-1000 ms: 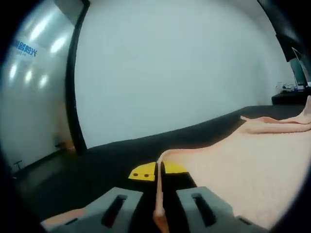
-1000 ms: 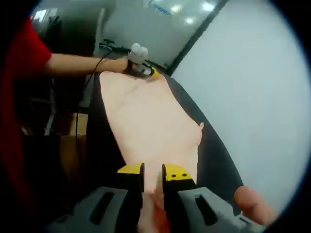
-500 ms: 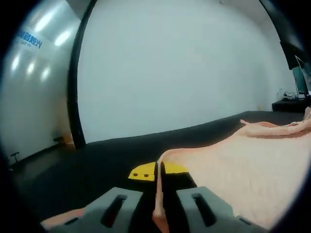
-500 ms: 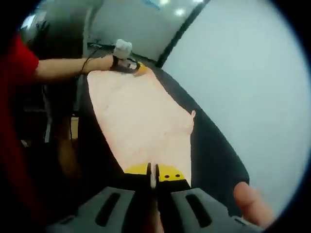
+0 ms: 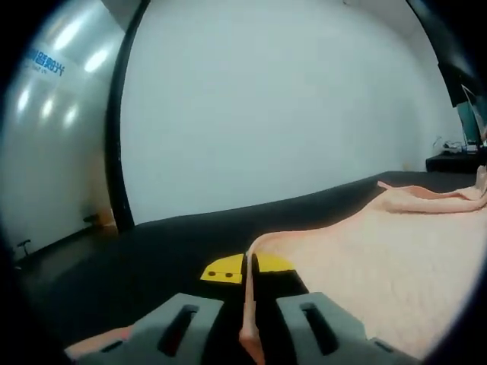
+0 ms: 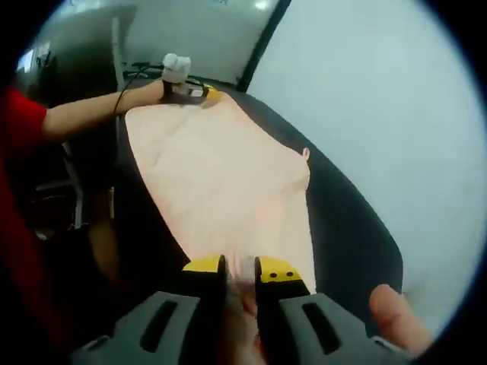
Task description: Fold the towel on the table until its edges align and the towel forms a compact rectangular stack.
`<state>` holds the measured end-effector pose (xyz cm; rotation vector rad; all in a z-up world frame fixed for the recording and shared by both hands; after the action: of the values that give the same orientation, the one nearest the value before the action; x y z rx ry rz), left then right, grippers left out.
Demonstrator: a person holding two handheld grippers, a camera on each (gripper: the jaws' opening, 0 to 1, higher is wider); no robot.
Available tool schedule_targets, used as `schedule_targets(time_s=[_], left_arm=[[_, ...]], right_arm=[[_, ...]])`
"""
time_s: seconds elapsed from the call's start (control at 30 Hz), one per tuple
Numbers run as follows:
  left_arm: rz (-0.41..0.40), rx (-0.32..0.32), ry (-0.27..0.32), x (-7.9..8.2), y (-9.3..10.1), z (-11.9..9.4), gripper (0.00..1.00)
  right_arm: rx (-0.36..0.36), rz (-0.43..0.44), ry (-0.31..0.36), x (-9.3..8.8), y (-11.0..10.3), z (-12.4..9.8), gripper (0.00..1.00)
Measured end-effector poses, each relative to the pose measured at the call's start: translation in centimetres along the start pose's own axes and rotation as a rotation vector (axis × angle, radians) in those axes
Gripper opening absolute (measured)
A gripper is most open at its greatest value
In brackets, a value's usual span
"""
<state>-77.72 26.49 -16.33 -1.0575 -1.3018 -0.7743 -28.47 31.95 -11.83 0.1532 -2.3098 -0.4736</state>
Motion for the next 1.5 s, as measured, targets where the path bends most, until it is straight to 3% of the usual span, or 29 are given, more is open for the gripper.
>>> schedule_targets(time_s=[0.03, 0.1, 0.17, 0.27, 0.33, 0.4, 0.47, 0.53, 0.7, 0.77, 0.87, 1.03, 1.1, 1.2, 1.27, 1.37, 1.4, 1.5], left_arm=[[0.001, -0.002, 0.001, 0.0, 0.0, 0.0, 0.02], [0.002, -0.003, 0.003, 0.0, 0.0, -0.1, 0.02], [0.003, -0.005, 0.003, 0.0, 0.0, -0.1, 0.02], [0.002, -0.007, 0.003, 0.1, 0.0, -0.1, 0.02], [0.0, -0.008, 0.003, 0.0, 0.0, -0.2, 0.02], [-0.003, -0.009, 0.004, 0.0, -0.1, -0.1, 0.02], [-0.001, -0.013, 0.003, 0.0, 0.1, 0.0, 0.02], [0.002, -0.014, 0.003, 0.0, 0.0, 0.0, 0.02], [0.003, -0.011, 0.001, -0.2, -0.1, 0.0, 0.02], [0.004, -0.012, 0.0, -0.2, -0.1, 0.0, 0.02], [0.011, -0.013, -0.003, -0.3, -0.2, 0.2, 0.02], [0.02, -0.02, -0.005, -0.3, -0.2, 0.3, 0.02], [0.022, -0.02, -0.007, -0.3, -0.2, 0.4, 0.02], [0.02, -0.02, -0.007, -0.3, -0.4, 0.4, 0.02], [0.017, -0.02, -0.006, -0.2, -0.4, 0.5, 0.02], [-0.014, -0.033, -0.029, -0.4, -0.4, 0.9, 0.01], [-0.064, -0.029, -0.057, -0.4, -0.7, 1.5, 0.01], [-0.064, -0.065, -0.09, 0.2, -0.6, 2.1, 0.01]], right_arm=[[-0.02, -0.03, -0.007, 0.1, 0.2, 0.0, 0.03], [-0.004, -0.012, 0.007, 0.5, 0.5, -0.4, 0.02], [0.06, 0.091, 0.049, 1.1, 1.3, -1.3, 0.01], [0.058, 0.179, 0.136, 2.0, 4.5, -3.6, 0.01], [0.03, 0.187, 0.197, 2.3, 7.4, -5.2, 0.02], [0.059, 0.256, 0.167, 1.9, 9.1, -6.1, 0.02], [0.031, 0.278, 0.21, 1.7, 10.6, -6.6, 0.02], [0.022, 0.333, 0.207, 1.0, 12.1, -6.7, 0.01], [0.076, 0.504, 0.274, 0.1, 12.7, -6.3, 0.02], [0.094, 0.559, 0.27, -0.2, 12.4, -6.0, 0.02], [0.082, 0.522, 0.262, -0.5, 12.1, -5.7, 0.01], [0.052, 0.492, 0.277, 0.6, 14.0, -7.4, 0.0], [0.016, 0.479, 0.289, 1.3, 15.3, -8.5, 0.0], [-0.173, 0.398, 0.235, 1.0, 18.4, -9.9, 0.0], [-0.23, 0.407, 0.222, 0.4, 19.9, -10.1, 0.0], [-0.318, 0.435, 0.144, -1.6, 22.5, -9.5, 0.0], [-0.352, 0.448, 0.112, -2.7, 23.6, -8.9, 0.0], [-0.399, 0.491, 0.065, -5.2, 25.7, -7.0, 0.0]])
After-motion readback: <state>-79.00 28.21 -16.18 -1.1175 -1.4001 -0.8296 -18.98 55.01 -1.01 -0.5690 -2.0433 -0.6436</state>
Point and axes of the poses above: the point that each gripper's makers call its tool centre point, and the gripper's own axes: z roughly forward along the fingers, y roughly to its right, x roughly out of its top, the point moved 10 cm from there along -z, roughly backward along the fingers, and after that the axes turned 7 degrees about x, right-handed, at the moved point
